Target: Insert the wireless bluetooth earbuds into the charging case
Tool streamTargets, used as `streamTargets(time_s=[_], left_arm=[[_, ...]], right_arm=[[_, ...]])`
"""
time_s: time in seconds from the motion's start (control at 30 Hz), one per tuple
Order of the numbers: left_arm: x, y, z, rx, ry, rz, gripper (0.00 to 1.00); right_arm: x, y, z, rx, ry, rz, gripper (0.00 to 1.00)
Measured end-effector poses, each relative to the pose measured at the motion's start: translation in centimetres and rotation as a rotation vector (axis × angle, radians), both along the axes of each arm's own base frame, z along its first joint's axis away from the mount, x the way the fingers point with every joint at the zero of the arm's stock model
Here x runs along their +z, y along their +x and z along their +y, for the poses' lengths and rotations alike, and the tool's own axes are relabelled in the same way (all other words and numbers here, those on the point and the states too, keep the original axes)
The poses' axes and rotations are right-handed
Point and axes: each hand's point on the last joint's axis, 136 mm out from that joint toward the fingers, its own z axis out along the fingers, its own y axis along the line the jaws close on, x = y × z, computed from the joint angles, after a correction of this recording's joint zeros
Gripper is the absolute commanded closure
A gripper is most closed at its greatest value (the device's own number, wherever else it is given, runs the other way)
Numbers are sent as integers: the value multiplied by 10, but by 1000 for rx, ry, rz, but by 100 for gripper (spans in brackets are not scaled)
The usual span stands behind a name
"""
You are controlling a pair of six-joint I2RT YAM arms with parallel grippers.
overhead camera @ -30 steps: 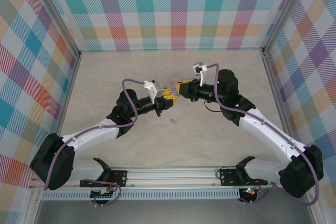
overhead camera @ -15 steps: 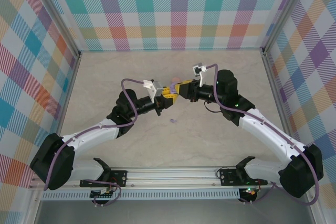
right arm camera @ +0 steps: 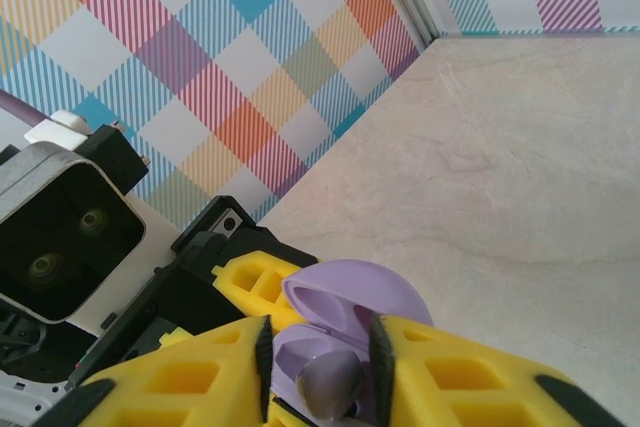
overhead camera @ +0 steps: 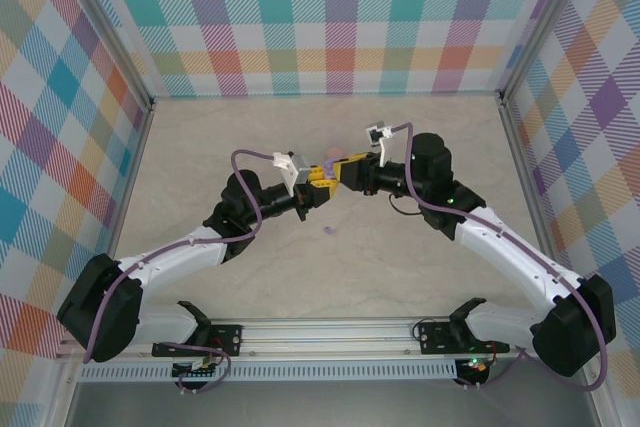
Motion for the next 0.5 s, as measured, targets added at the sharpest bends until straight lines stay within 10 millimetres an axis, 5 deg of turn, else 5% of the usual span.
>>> streamTargets(time_s=[0.23, 0.5], left_arm=[[-6, 1, 0, 7, 15, 20, 82], [-11, 5, 2, 30, 29, 37, 82]], right_arm=[[-5, -1, -1, 2, -19, 8, 49], [-9, -6, -7, -9, -55, 13, 48]])
